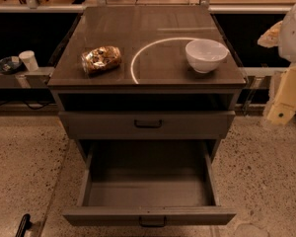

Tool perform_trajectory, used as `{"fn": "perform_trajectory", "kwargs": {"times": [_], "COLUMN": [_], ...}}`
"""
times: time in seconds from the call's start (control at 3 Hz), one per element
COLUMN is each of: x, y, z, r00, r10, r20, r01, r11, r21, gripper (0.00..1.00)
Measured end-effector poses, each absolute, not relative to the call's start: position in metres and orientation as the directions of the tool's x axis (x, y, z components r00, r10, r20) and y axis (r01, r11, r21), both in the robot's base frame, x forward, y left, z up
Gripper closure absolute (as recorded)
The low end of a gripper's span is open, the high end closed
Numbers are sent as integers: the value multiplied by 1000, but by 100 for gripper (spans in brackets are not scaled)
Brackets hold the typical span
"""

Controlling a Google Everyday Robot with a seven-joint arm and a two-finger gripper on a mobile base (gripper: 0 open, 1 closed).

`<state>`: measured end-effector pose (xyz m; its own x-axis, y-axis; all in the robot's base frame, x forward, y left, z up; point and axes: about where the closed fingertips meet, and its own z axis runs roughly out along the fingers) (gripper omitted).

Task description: Place orange can into middle drawer

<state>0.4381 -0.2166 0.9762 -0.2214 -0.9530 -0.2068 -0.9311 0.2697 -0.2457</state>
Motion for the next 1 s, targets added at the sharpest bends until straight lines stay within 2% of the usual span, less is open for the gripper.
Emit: {"fn": "perform_trajectory", "kwargs": {"times": [0.33, 0.67, 1.0], "x": [438, 461, 494], "y": [-216, -184, -113], "z": [976, 972, 964], "r00": [-221, -151, -5], "r10": [-953, -969, -980], "r20": [-207, -195, -198], "r01": [-931, -947, -966], "r11": [269, 199, 56], "r21": [-246, -252, -253], "gripper": [0, 0, 0]}}
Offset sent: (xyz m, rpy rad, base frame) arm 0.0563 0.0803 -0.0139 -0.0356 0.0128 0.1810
